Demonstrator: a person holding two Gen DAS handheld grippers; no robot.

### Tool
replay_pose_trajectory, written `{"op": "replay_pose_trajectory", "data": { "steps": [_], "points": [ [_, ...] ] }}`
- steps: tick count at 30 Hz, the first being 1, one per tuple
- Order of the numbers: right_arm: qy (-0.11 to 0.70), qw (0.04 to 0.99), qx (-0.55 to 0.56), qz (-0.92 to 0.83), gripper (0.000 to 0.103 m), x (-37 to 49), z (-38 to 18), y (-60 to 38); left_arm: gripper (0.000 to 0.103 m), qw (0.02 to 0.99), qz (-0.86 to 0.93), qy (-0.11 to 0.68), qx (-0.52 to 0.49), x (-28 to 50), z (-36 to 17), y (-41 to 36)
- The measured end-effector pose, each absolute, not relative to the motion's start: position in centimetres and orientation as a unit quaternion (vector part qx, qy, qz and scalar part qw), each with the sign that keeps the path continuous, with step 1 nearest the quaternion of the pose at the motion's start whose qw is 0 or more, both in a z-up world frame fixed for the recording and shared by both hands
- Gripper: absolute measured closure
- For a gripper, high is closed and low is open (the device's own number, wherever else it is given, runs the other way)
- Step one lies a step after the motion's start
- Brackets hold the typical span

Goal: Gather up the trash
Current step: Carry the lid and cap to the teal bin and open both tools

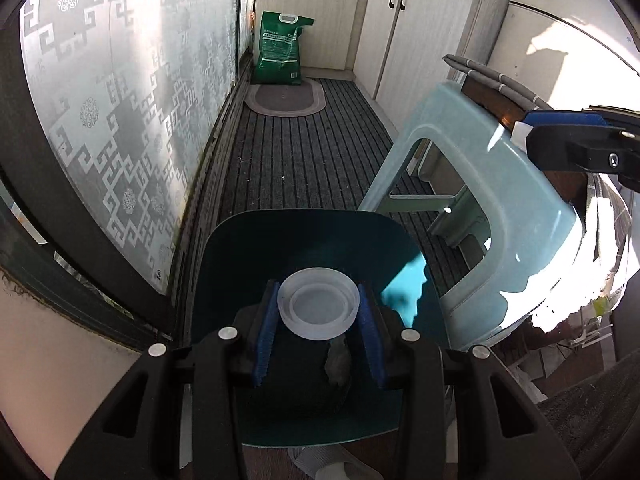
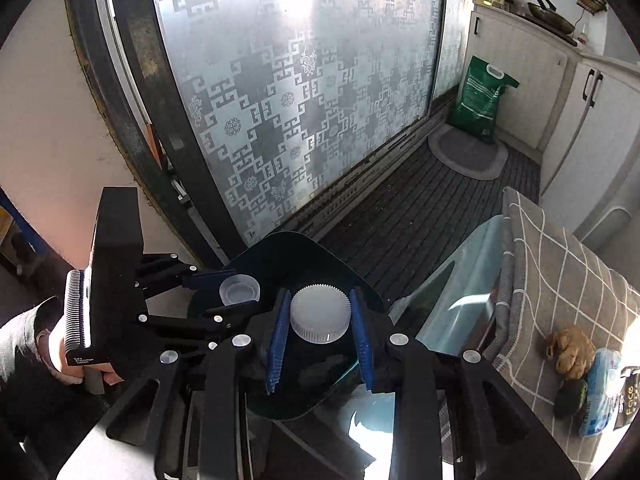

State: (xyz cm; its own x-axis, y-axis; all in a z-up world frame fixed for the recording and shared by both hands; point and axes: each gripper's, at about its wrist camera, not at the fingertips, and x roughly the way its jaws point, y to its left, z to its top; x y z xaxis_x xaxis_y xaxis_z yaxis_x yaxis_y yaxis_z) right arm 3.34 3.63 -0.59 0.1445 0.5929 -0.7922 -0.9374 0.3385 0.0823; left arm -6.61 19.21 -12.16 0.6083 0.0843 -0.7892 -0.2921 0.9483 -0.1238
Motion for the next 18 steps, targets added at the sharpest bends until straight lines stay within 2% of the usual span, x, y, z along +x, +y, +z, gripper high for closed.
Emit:
{"op": "replay_pose_trajectory", "data": {
  "steps": [9, 18],
  "points": [
    [0.414, 0.697, -0.245, 0.532, 0.073, 2.1, -2.9, 6.4, 0.061, 0.863, 0.089, 0.484, -0.112, -6.3, -16.0, 18.5],
    [0.439, 0.684, -0.266, 0.519, 0.073, 2.0, -5.5, 8.0, 0.06, 0.863, 0.098, 0.48, -0.122, -7.2, -16.5, 19.8]
  ]
}}
